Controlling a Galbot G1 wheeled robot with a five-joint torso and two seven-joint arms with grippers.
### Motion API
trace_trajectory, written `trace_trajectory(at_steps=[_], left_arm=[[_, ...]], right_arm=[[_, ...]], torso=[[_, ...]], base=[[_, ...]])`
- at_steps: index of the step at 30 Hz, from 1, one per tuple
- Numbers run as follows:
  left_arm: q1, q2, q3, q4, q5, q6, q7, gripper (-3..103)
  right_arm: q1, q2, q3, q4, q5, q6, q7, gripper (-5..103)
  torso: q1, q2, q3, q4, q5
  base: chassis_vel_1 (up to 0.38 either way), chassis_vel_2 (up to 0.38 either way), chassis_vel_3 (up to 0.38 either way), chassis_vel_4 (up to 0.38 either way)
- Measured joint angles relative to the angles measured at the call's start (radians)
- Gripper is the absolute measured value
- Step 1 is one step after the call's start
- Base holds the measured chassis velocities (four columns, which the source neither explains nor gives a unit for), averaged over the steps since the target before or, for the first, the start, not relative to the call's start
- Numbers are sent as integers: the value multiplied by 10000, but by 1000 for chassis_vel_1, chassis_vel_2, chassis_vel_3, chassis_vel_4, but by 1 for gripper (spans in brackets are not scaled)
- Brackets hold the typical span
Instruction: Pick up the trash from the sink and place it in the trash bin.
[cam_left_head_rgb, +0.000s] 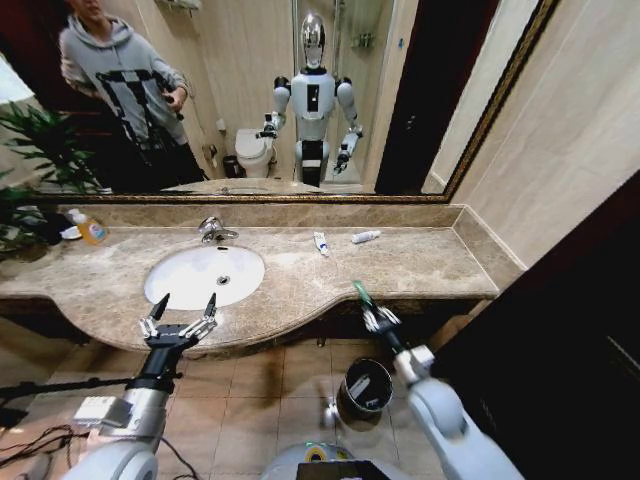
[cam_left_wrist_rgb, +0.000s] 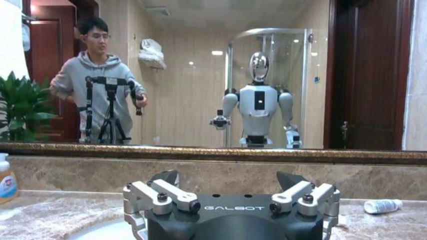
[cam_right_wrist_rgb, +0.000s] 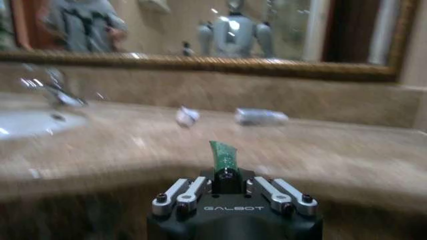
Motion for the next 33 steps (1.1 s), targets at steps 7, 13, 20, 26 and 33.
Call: trace_trajectory(at_steps=[7, 13, 20, 26, 33], left_arm=[[0, 0, 0, 0, 0, 0, 0, 100], [0, 0, -1, 0, 0, 0, -2, 100], [0, 0, 0, 0, 0, 0, -1, 100], [0, 0, 0, 0, 0, 0, -1, 100], [0, 0, 0, 0, 0, 0, -1, 100]], right_arm=[[-380, 870, 512, -1548, -111, 400, -70, 21], [1170, 907, 52, -4329, -196, 948, -56, 21], [2206, 882, -343, -6857, -281, 1445, -65, 21], [2818, 970, -471, -9145, -492, 2105, -294, 21], [3773, 1035, -545, -11185, -39, 1935, -670, 21]], torso=[[0, 0, 1, 0, 0], [2, -2, 2, 4, 0], [3, -2, 3, 3, 1], [2, -2, 2, 2, 1], [2, -2, 2, 1, 1]], base=[[0, 0, 0, 0], [0, 0, 0, 0], [0, 0, 0, 0], [0, 0, 0, 0], [0, 0, 0, 0]])
